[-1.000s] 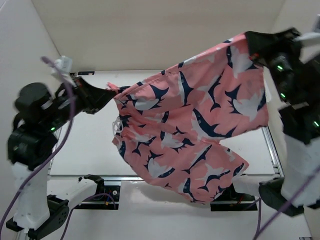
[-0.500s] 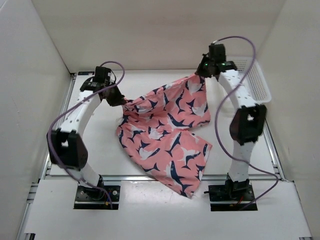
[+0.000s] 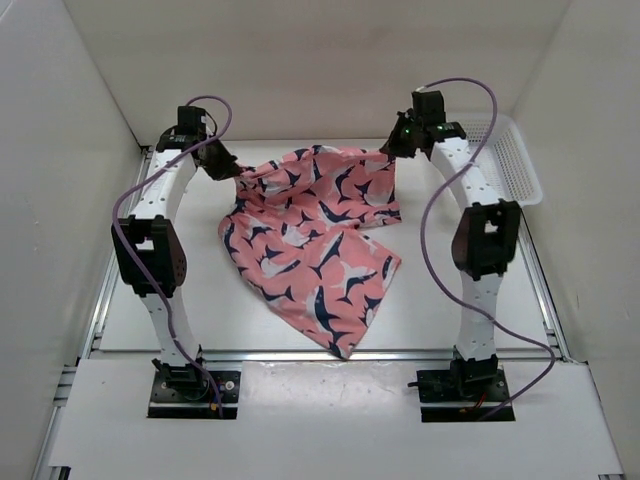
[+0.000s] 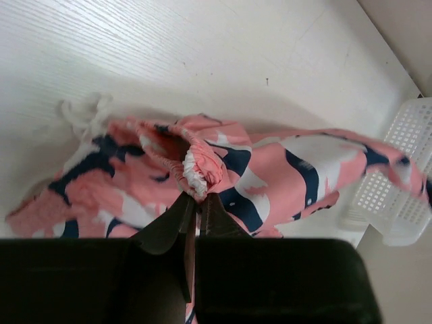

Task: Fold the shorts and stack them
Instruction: Fold the shorts

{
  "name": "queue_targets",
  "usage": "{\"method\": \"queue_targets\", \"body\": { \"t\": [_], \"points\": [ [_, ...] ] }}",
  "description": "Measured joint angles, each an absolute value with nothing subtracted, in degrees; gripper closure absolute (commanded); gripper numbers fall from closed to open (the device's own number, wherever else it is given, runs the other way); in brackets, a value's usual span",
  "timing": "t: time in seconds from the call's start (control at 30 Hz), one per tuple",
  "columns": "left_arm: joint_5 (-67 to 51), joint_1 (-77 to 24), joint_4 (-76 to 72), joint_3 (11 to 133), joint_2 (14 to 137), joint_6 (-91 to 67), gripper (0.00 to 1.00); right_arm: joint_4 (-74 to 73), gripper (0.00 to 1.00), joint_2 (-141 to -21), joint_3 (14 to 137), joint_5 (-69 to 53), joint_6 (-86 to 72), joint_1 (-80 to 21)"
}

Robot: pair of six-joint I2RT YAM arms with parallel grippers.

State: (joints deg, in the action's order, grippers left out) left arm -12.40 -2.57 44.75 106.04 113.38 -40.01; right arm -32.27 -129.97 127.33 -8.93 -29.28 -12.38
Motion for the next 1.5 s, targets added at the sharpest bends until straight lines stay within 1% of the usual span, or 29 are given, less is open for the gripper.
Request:
{"method": "queue_targets", "body": {
  "t": [0.13,0.23,0.33,0.43,0.53,0.7,0.87,0.9,0.93,0.97,1.0,1.03,1.07,1.1,1.13,1.2,1.27,1.3,1.33,1.37,1.4,1.47,1.5],
  "points": [
    [-13.37,-1.5,44.73,105.73,113.32,-38.96,0.9,-31.05,1.0,-112.42,106.76,-7.03,-27.64,-14.46],
    [-14.17,-0.95,44.51,103.07,112.29,-37.76,0.9,-30.98,1.0,-99.63,94.56,-5.19,-26.06,-18.94],
    [-14.98,-0.08,44.75,98.89,110.06,-36.29,0.9,-30.57,1.0,-88.23,84.09,-2.81,-25.04,-26.33],
    [-16.36,1.52,44.95,95.22,106.98,-34.83,0.9,-31.83,1.0,-79.11,74.85,1.32,-25.23,-37.06],
    [-17.52,3.88,44.99,91.96,102.91,-33.43,0.9,-34.09,1.0,-74.7,68.95,5.72,-26.76,-48.62],
    [-19.62,7.66,45.43,86.65,97.32,-31.68,0.9,-35.81,1.0,-73.65,61.95,13.37,-31.53,-64.95],
    [-20.51,8.95,47.18,80.93,96.14,-30.61,0.89,-36.01,1.0,-76.55,59.79,18.85,-35.68,-75.0],
    [-20.34,9.39,47.46,79.7,96.12,-30.44,0.83,-35.94,0.97,-78.02,59.79,19.73,-36.18,-76.71],
    [-20.18,9.96,47.7,78.41,96.09,-30.35,0.71,-35.97,0.7,-79.44,59.81,20.34,-36.53,-78.0],
    [-19.81,10.57,48.05,77.14,96.09,-30.09,0.61,-36.07,0.51,-81.41,59.96,20.97,-36.95,-79.4],
    [-19.22,11.2,48.05,76.14,96.09,-29.78,0.45,-36.69,0.32,-83.35,60.34,21.12,-36.86,-80.53],
    [-18.59,12.08,48.05,75.02,96.09,-29.78,0.27,-37.36,0.14,-85.14,60.82,21.04,-36.86,-81.49],
    [-18.22,12.73,48.12,74.39,96.09,-29.56,0.12,-37.91,0.11,-86.98,61.41,20.99,-36.6,-82.52],
    [-17.85,13.3,48.36,73.93,96.09,-29.76,0.05,-38.92,0.11,-88.68,62.33,21.21,-35.97,-83.44],
    [-17.45,13.89,48.49,73.69,96.09,-29.45,0.04,-39.48,0.09,-89.95,63.16,21.28,-35.66,-84.07],
    [-16.45,14.52,48.82,73.54,95.81,-29.54,0.04,-40.69,0.09,-91.02,64.45,21.76,-35.7,-85.08],
    [-14.61,14.48,49.45,73.49,94.7,-29.45,0.07,-41.56,0.09,-90.11,64.9,22.48,-36.45,-84.68],
    [-13.54,14.46,49.74,73.43,93.78,-29.41,0.11,-42.02,0.09,-89.03,64.82,22.33,-37.1,-83.88],
    [-12.47,14.44,49.95,73.25,92.49,-29.41,0.2,-42.3,0.09,-87.53,64.58,22.26,-37.71,-82.67],
    [-11.38,14.39,49.91,72.71,90.85,-29.43,0.22,-42.0,0.09,-85.01,63.75,21.76,-38.57,-80.68],
    [-10.46,14.37,49.98,72.01,89.12,-29.28,0.22,-41.76,0.11,-81.73,62.5,20.75,-39.2,-78.24],
    [-9.06,14.13,50.35,70.57,85.45,-29.1,0.22,-40.38,0.11,-74.3,59.37,18.37,-40.49,-72.51],
    [-8.43,14.13,50.48,70.13,84.07,-29.06,0.22,-39.81,0.14,-70.37,57.74,16.84,-41.01,-69.38]
  ]
}}
